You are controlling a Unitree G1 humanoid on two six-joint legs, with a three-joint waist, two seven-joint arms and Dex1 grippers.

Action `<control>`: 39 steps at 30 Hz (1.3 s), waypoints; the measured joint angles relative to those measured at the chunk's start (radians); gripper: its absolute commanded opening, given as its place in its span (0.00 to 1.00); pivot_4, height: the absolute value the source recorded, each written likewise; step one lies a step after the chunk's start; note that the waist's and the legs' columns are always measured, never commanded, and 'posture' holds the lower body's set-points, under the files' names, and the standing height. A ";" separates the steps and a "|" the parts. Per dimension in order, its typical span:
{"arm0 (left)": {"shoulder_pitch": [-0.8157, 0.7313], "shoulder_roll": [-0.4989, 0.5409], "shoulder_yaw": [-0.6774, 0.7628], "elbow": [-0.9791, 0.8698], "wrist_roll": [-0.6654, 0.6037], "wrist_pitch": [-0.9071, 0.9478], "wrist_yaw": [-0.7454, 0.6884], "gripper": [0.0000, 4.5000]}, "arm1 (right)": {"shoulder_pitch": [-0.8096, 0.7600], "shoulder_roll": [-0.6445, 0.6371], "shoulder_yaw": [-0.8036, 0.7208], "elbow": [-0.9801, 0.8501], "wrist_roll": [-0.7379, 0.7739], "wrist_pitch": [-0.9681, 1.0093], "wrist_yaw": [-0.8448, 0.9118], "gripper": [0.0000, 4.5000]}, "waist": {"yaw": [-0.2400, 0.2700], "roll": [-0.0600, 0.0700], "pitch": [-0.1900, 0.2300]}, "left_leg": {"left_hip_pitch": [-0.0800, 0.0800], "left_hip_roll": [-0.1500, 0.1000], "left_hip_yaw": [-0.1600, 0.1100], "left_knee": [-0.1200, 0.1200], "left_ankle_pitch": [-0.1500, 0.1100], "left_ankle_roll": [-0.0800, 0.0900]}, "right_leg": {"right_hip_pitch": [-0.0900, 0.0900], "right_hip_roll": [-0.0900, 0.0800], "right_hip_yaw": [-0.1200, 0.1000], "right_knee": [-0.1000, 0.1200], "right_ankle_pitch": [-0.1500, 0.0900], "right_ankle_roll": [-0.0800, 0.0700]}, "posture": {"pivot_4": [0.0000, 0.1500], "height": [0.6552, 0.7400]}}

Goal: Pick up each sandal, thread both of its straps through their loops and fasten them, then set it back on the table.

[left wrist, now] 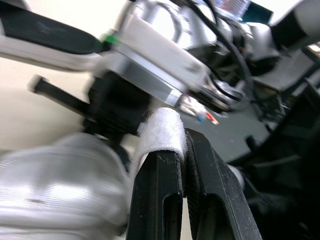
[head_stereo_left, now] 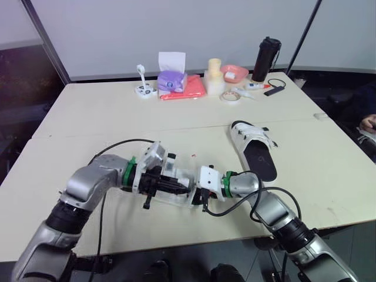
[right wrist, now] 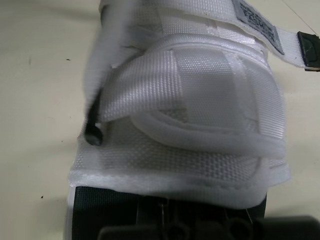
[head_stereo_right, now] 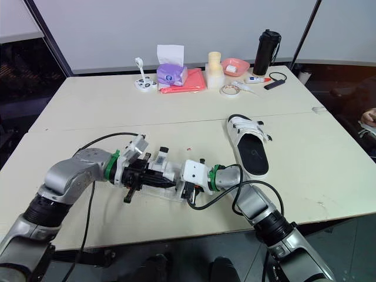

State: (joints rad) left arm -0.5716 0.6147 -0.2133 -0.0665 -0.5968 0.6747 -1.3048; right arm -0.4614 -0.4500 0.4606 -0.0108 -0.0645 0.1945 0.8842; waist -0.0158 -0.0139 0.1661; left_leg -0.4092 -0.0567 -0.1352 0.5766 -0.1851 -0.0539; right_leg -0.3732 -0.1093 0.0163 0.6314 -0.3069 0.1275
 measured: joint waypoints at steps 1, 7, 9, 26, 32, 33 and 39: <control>-0.004 -0.010 0.000 0.017 0.008 -0.010 0.004 0.00 | 0.001 0.000 0.000 0.000 0.000 0.000 -0.002 0.00 | 0.000 0.000 0.000 | 0.000 0.000 0.000 0.000 0.000 0.000 | 0.000 0.000 0.000 0.000 0.000 0.000 | 1.00 0.93; -0.014 -0.050 -0.001 0.084 0.074 -0.095 0.025 0.00 | 0.014 0.000 -0.003 -0.006 0.000 0.000 -0.013 0.00 | 0.003 0.000 0.000 | 0.000 0.000 0.000 0.001 0.000 0.000 | 0.001 0.001 0.000 0.000 0.000 -0.001 | 1.00 0.93; -0.014 -0.065 -0.001 0.108 0.095 -0.122 0.032 0.00 | 0.015 0.000 -0.004 -0.006 0.000 0.000 -0.015 0.00 | 0.003 0.000 0.000 | 0.000 0.000 0.000 0.001 0.000 0.000 | 0.001 0.001 0.000 0.000 0.000 -0.001 | 1.00 0.93; -0.035 -0.149 -0.011 0.253 0.224 -0.269 0.039 0.00 | 0.020 -0.003 -0.009 -0.007 -0.001 0.006 -0.016 0.00 | 0.005 0.000 -0.001 | 0.001 0.000 0.000 0.003 0.001 0.000 | 0.003 0.001 0.000 0.001 0.002 0.000 | 1.00 0.93; -0.068 -0.170 -0.024 0.261 0.236 -0.234 0.050 0.56 | 0.022 -0.004 -0.012 -0.007 -0.001 0.007 -0.017 0.00 | 0.005 0.000 -0.001 | 0.002 0.000 0.000 0.004 0.001 0.000 | 0.003 0.002 -0.001 0.001 0.002 0.001 | 1.00 0.93; -0.076 -0.172 -0.020 0.262 0.237 -0.231 0.057 0.68 | 0.022 -0.004 -0.012 -0.007 -0.001 0.007 -0.017 0.00 | 0.005 0.000 -0.001 | 0.002 0.000 0.000 0.004 0.001 0.000 | 0.004 0.002 -0.001 0.001 0.002 0.001 | 1.00 0.93; -0.092 -0.188 -0.005 0.295 0.250 -0.240 0.097 0.98 | 0.023 -0.004 -0.011 -0.009 -0.001 0.007 -0.017 0.00 | 0.005 0.000 -0.002 | 0.002 -0.001 0.000 0.004 0.001 0.000 | 0.005 0.002 0.000 0.001 0.003 0.002 | 1.00 0.93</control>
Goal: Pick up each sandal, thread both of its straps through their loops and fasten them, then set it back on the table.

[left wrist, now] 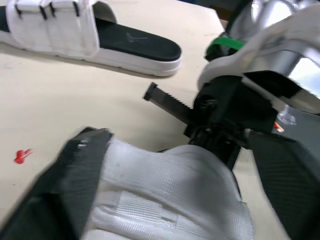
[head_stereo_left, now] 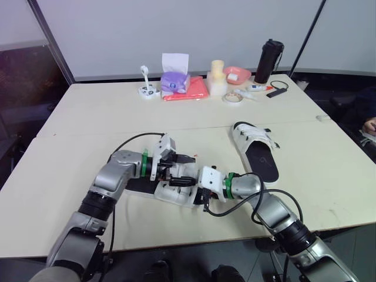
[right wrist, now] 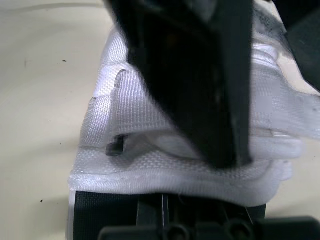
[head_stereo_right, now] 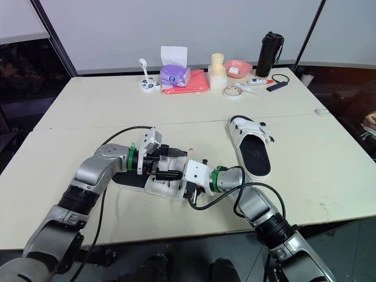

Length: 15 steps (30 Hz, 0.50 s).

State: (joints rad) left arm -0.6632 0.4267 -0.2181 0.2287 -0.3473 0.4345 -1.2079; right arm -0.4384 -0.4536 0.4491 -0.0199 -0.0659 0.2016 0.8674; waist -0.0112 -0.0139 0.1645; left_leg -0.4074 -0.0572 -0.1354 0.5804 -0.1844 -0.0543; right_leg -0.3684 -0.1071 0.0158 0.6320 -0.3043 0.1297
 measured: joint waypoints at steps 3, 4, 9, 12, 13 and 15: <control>-0.009 -0.006 0.000 0.027 0.022 -0.025 0.014 0.98 | 0.000 0.000 0.000 0.000 0.000 0.000 -0.001 0.00 | 0.000 0.000 0.000 | 0.000 0.000 0.000 0.000 0.000 0.000 | 0.000 0.000 0.000 0.000 0.000 0.000 | 1.00 0.93; -0.014 -0.008 -0.001 0.037 0.031 -0.032 0.016 0.98 | 0.000 0.000 0.000 0.000 0.000 0.000 -0.001 0.00 | 0.000 0.000 0.000 | 0.000 0.000 0.000 0.000 0.000 0.000 | 0.000 0.000 0.000 0.000 0.000 0.000 | 1.00 0.93; -0.052 -0.031 -0.005 0.109 0.084 -0.082 0.030 0.98 | 0.000 0.000 0.000 0.000 -0.001 0.000 -0.003 0.00 | 0.001 0.000 0.000 | 0.000 0.000 0.000 0.000 0.000 0.000 | 0.000 0.001 0.000 0.000 0.000 0.000 | 1.00 0.93; -0.091 -0.064 -0.004 0.183 0.125 -0.139 0.062 0.98 | -0.001 0.000 -0.001 0.002 -0.005 0.000 -0.003 0.00 | 0.002 0.000 0.000 | 0.000 0.000 0.000 0.001 0.000 0.000 | 0.001 0.001 -0.001 0.000 0.001 0.001 | 1.00 0.93; -0.109 -0.078 -0.004 0.211 0.140 -0.160 0.078 0.98 | -0.001 0.000 -0.001 0.003 -0.007 0.000 -0.003 0.00 | 0.002 0.000 0.000 | 0.001 0.000 0.000 0.002 0.000 0.000 | 0.002 0.001 -0.001 0.000 0.001 0.001 | 1.00 0.93; -0.149 -0.101 -0.004 0.272 0.168 -0.200 0.108 0.98 | -0.003 0.000 0.000 0.005 -0.010 0.000 -0.004 0.00 | 0.002 -0.001 0.000 | 0.001 0.000 0.000 0.003 0.000 0.000 | 0.002 0.002 -0.001 0.000 0.001 0.001 | 1.00 0.93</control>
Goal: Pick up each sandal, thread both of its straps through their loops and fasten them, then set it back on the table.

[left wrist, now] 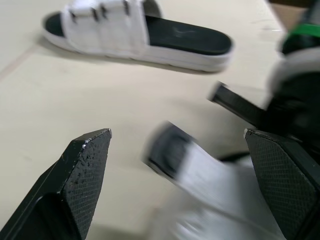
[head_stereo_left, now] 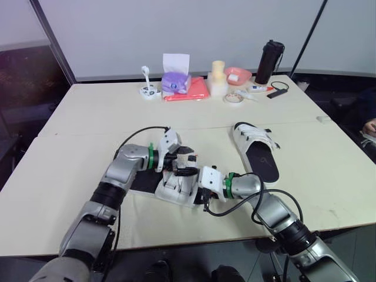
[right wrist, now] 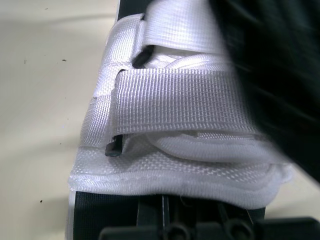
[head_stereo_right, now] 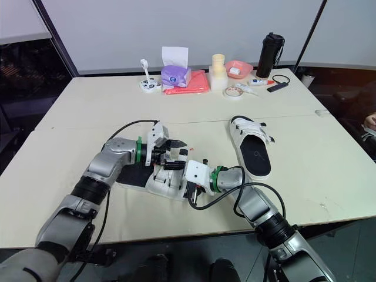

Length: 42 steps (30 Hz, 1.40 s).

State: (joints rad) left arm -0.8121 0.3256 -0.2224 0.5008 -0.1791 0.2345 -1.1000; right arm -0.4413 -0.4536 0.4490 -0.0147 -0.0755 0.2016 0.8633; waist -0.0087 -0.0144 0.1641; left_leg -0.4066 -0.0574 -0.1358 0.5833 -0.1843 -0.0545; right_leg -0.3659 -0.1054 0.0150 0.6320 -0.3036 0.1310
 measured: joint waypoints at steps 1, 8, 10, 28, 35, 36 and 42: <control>-0.018 -0.006 -0.002 0.030 0.018 -0.023 0.010 0.98 | -0.001 0.000 0.000 0.000 0.000 0.000 -0.001 0.00 | -0.001 0.000 0.000 | 0.000 0.000 0.000 0.000 0.000 0.000 | 0.000 0.000 0.000 0.000 0.000 0.000 | 1.00 0.93; -0.103 -0.010 -0.038 0.205 0.137 -0.231 0.039 0.98 | -0.003 0.001 0.004 0.001 -0.002 0.000 -0.003 0.00 | -0.002 0.000 0.000 | 0.000 0.000 0.000 0.000 0.000 0.000 | 0.001 0.001 0.000 0.000 0.001 0.002 | 1.00 0.93; -0.117 -0.005 -0.055 0.228 0.167 -0.280 0.037 0.98 | -0.003 0.001 0.006 0.001 -0.002 0.000 -0.005 0.00 | -0.003 0.000 0.000 | 0.000 0.000 0.000 0.001 0.000 0.000 | 0.001 0.001 0.000 0.000 0.001 0.002 | 1.00 0.93; -0.165 0.069 -0.041 0.294 0.239 -0.253 0.027 0.98 | -0.009 0.006 0.019 0.002 -0.002 -0.001 -0.014 0.00 | -0.008 0.001 0.000 | 0.000 0.001 0.000 0.000 0.000 0.000 | -0.001 0.002 0.000 0.002 0.001 0.002 | 1.00 0.93; -0.168 0.106 0.058 0.285 0.205 -0.223 0.113 0.98 | -0.009 0.006 0.018 0.002 -0.002 -0.001 -0.014 0.00 | -0.008 0.000 0.000 | 0.000 0.001 0.000 0.001 0.000 0.000 | -0.001 0.002 0.000 0.003 0.001 0.002 | 1.00 0.93; -0.166 0.113 0.071 0.273 0.196 -0.218 0.116 0.98 | -0.009 0.006 0.018 0.002 -0.002 -0.001 -0.014 0.00 | -0.008 0.000 0.000 | 0.000 0.001 0.000 0.001 0.000 0.000 | -0.001 0.002 0.000 0.003 0.001 0.002 | 1.00 0.93; -0.023 0.173 0.165 -0.020 -0.001 0.008 -0.020 0.98 | -0.010 0.009 0.020 0.003 -0.002 -0.002 -0.015 0.00 | -0.012 0.001 0.000 | 0.000 0.001 0.000 0.000 0.000 0.000 | -0.002 0.002 0.001 0.005 0.001 0.002 | 1.00 0.93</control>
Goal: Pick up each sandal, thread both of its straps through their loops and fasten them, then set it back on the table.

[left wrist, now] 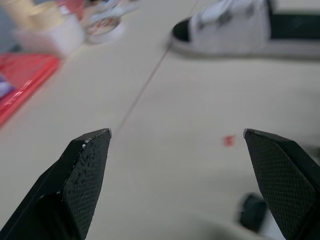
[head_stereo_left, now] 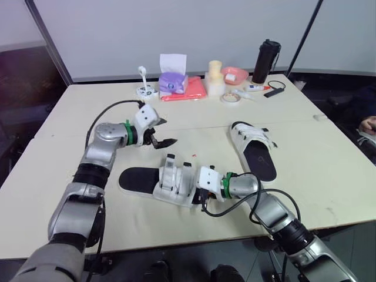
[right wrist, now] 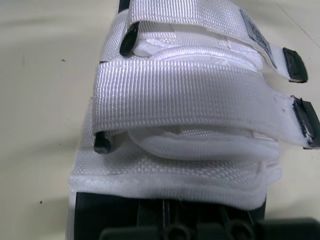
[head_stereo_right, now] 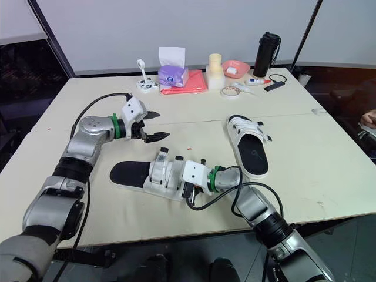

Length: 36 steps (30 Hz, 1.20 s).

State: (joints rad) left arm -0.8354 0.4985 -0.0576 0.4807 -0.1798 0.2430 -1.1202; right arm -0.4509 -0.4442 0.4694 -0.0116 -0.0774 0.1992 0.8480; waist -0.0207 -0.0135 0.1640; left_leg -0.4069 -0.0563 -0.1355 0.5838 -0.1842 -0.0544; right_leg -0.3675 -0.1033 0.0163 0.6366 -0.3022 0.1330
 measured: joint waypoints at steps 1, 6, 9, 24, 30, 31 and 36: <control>0.033 0.025 0.006 -0.052 -0.037 0.071 -0.028 0.98 | 0.000 0.000 0.000 0.000 0.000 0.000 -0.001 0.00 | 0.000 0.000 0.000 | 0.000 0.000 0.000 0.000 0.000 0.000 | 0.000 0.000 0.000 0.000 0.000 0.000 | 1.00 0.93; 0.164 0.142 0.077 -0.210 -0.208 0.429 -0.094 0.98 | 0.000 -0.003 -0.006 0.004 0.000 -0.001 0.001 0.00 | 0.003 0.000 0.000 | 0.001 0.000 -0.001 0.001 0.000 0.000 | -0.002 0.000 0.000 0.002 0.000 0.000 | 1.00 0.93; 0.209 0.153 0.123 -0.290 -0.327 0.626 -0.092 0.98 | 0.000 -0.007 -0.007 0.004 -0.001 0.000 0.001 0.00 | 0.007 0.000 0.000 | 0.000 0.001 -0.002 0.003 0.000 0.000 | -0.003 0.000 0.000 0.002 0.000 -0.001 | 1.00 0.93; 0.249 0.125 0.128 -0.163 -0.439 0.839 -0.010 0.98 | 0.123 -0.280 -0.087 -0.378 -0.054 0.192 0.076 0.00 | 0.031 -0.001 0.003 | -0.006 0.000 0.000 0.003 0.000 -0.001 | -0.005 -0.002 0.000 -0.001 0.000 -0.001 | 1.00 0.93; 0.178 0.081 0.097 -0.078 -0.439 0.841 -0.034 0.98 | 0.128 -0.373 -0.193 -0.531 -0.006 0.311 0.132 0.00 | 0.032 -0.001 0.005 | -0.014 0.000 0.000 0.007 0.000 -0.001 | -0.010 -0.002 0.000 -0.001 0.000 -0.001 | 1.00 0.93; 0.168 0.076 0.088 -0.067 -0.439 0.841 -0.038 0.98 | 0.126 -0.382 -0.202 -0.550 0.004 0.321 0.138 0.00 | 0.032 -0.001 0.005 | -0.015 0.000 0.000 0.007 0.000 -0.001 | -0.011 -0.002 -0.001 -0.001 0.000 -0.001 | 1.00 0.93; 0.118 0.055 0.032 -0.008 -0.432 0.866 -0.085 0.98 | 0.120 -0.409 -0.247 -0.627 0.044 0.385 0.151 0.00 | 0.032 -0.001 0.005 | -0.019 -0.001 0.000 0.009 0.000 0.000 | -0.014 -0.002 -0.001 0.000 0.000 0.000 | 1.00 0.93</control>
State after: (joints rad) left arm -0.7172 0.5537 -0.0258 0.4725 -0.6121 1.1093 -1.2048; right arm -0.3311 -0.8528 0.2227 -0.6389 -0.0338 0.5844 0.9995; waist 0.0111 -0.0141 0.1693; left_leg -0.4256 -0.0570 -0.1354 0.5924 -0.1845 -0.0548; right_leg -0.3811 -0.1052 0.0154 0.6363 -0.3020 0.1326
